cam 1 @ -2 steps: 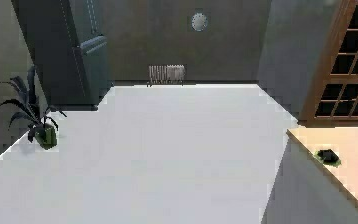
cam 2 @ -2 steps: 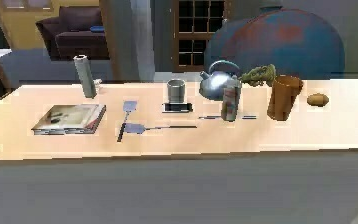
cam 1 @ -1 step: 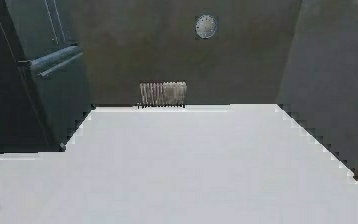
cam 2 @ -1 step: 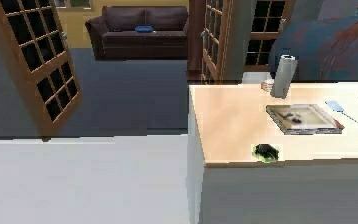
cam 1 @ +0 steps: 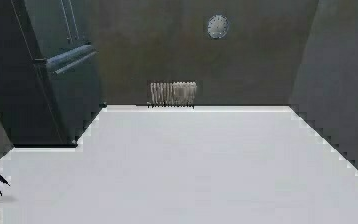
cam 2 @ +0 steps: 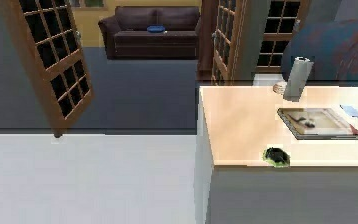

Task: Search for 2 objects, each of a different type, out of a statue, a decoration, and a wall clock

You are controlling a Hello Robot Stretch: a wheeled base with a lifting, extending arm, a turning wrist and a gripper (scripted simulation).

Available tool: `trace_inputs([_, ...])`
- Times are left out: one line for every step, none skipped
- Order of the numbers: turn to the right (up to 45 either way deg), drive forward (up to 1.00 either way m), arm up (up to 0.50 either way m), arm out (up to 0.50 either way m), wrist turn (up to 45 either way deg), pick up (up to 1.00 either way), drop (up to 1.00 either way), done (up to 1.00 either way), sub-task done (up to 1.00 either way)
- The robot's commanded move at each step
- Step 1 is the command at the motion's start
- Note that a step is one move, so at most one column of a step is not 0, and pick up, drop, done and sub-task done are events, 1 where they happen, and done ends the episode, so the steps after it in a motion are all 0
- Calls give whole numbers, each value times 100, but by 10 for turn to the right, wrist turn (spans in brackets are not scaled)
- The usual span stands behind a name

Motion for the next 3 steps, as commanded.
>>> trace_inputs([0, 100, 0, 0, 0, 0, 0, 0, 0])
trace_inputs([0, 100, 0, 0, 0, 0, 0, 0, 0])
trace_inputs([-90, 0, 0, 0, 0, 0, 0, 0, 0])
